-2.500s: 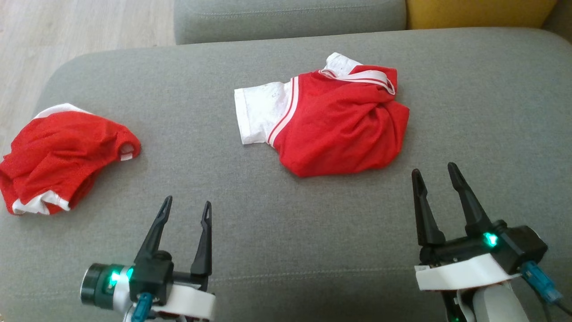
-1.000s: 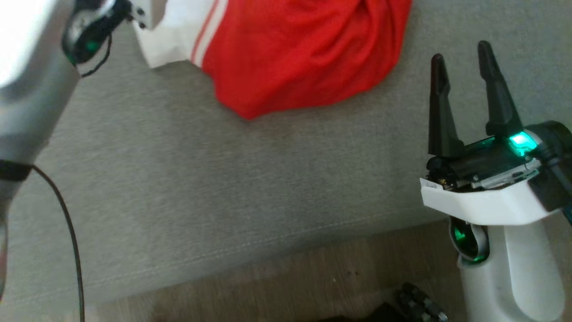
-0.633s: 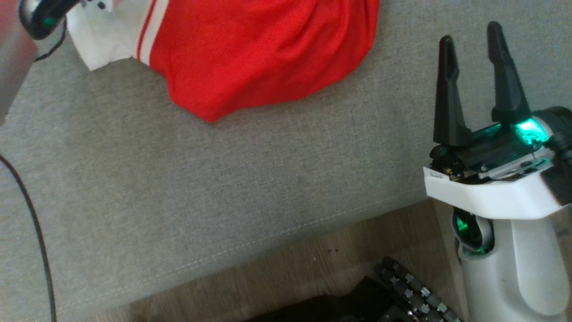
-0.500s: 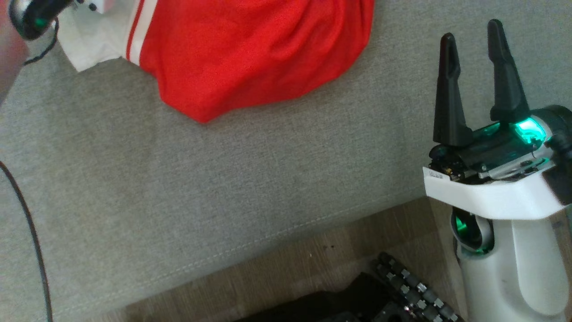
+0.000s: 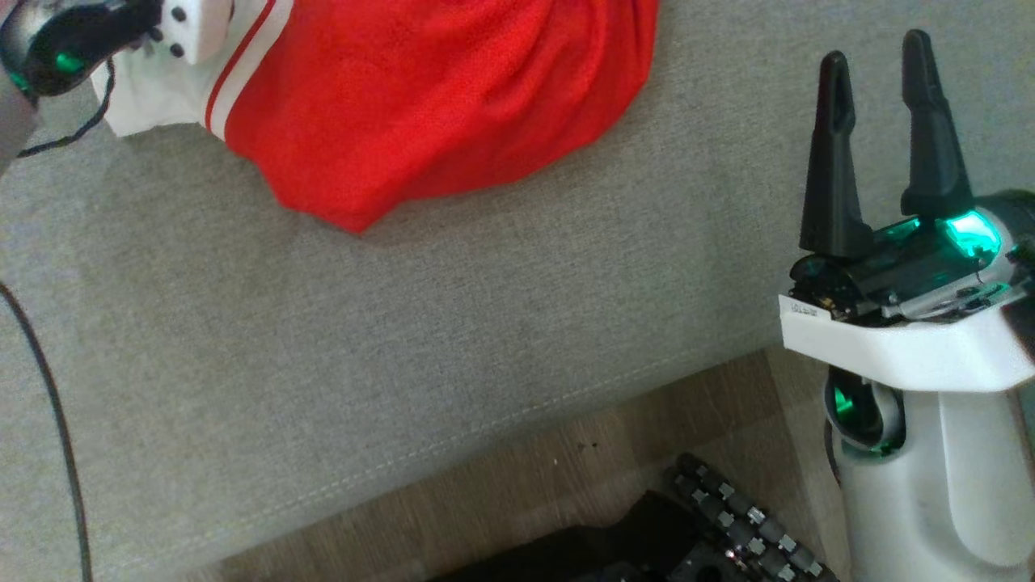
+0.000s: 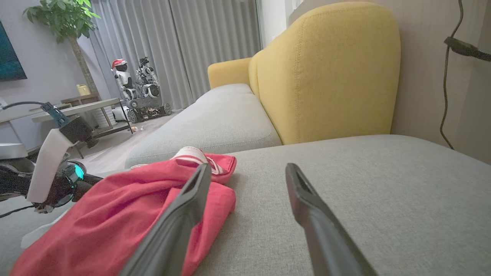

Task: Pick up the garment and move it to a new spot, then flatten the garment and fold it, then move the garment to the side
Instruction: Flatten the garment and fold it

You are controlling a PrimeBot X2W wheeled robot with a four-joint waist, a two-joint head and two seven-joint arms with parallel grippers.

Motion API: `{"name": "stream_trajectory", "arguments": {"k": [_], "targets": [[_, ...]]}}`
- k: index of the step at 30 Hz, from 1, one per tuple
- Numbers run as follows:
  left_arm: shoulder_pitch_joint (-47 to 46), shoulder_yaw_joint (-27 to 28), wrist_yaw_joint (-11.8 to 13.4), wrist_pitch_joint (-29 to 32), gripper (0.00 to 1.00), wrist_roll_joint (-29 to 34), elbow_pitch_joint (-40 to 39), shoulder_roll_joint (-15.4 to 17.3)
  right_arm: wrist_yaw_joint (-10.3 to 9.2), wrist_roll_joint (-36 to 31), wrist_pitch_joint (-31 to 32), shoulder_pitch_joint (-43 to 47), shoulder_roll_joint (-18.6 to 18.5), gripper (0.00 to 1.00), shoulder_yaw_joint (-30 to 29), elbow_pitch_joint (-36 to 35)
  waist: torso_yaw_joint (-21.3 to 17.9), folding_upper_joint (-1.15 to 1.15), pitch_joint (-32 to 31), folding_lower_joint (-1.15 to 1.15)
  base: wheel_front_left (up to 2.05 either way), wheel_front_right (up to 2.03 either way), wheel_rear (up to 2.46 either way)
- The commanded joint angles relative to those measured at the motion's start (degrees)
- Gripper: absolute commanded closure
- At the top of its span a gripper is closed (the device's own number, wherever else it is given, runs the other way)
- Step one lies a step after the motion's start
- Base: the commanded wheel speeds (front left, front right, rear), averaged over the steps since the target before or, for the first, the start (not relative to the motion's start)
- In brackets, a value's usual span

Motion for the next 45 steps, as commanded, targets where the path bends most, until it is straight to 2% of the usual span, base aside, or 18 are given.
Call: {"name": "stream_trajectory", "arguments": {"k": [1,8,14,19,23,28,31,34,37,41,45], "targets": [[-0.73,1.0,0.0,0.06,1.0,0.86,-0.99,1.98,0.42,0.79,-0.39,-0.57,0.04,0.0,1.06,-2.04,-0.21,0.0,-0.24,-0.01,0.0,0.0,0.0],[-0.14,0.88,0.0,-2.64,1.0,2.27,-3.85,1.7,0.42,1.82,-0.39,-0.55,0.04,0.0,1.5,-1.35,-0.35,0.0,-2.85,-0.01,0.0,0.0,0.0],[-2.77,0.96,0.0,-3.83,1.0,-7.02,-10.41,-1.99,0.42,2.68,-0.39,0.78,0.04,0.0,1.89,-0.28,0.15,0.0,-8.22,-0.01,0.0,0.0,0.0],[-5.75,2.82,0.0,-3.84,1.0,-16.24,-13.15,-7.65,0.42,3.93,-0.39,2.39,0.04,0.0,2.95,0.61,-0.53,0.0,-13.95,-0.01,0.0,0.0,0.0],[-7.75,9.85,0.0,-9.49,1.0,-23.92,-10.19,-14.41,0.42,5.15,-0.39,3.87,0.04,0.0,3.9,1.33,-1.88,0.0,-17.78,-0.01,0.0,0.0,0.0],[-13.6,16.49,0.0,-21.44,1.0,-22.32,1.06,-21.34,0.42,6.17,-0.39,5.86,0.04,0.0,4.98,1.42,-3.43,0.0,-21.55,-0.01,0.0,0.0,0.0],[-16.69,17.96,0.0,-27.06,1.0,-20.01,7.34,-23.88,0.42,5.99,-0.39,6.83,0.04,0.0,4.8,1.37,-3.11,0.0,-23.07,-0.01,0.0,0.0,0.0],[-16.97,17.65,0.46,-31.33,1.0,-16.76,12.95,-24.01,0.42,5.25,-0.39,7.5,0.04,0.0,3.9,0.84,-1.02,0.0,-23.4,-0.01,0.0,0.0,0.0],[-12.44,16.81,0.95,-32.41,1.0,-16.13,16.2,-22.91,0.42,3.94,-0.39,7.74,0.04,0.0,3.24,0.66,2.09,0.0,-23.19,-0.01,0.0,0.0,0.0],[-1.37,16.6,2.19,-33.46,1.0,-17.21,17.15,-18.69,0.42,2.14,-0.39,8.42,0.04,0.0,1.98,0.94,6.16,0.0,-22.83,-0.01,0.0,0.0,0.0],[10.75,18.77,3.56,-34.35,1.0,-18.93,15.43,-13.87,0.42,0.26,-0.39,8.91,0.04,0.0,0.65,1.55,9.53,0.0,-21.86,-0.01,0.0,0.0,0.0]]}}
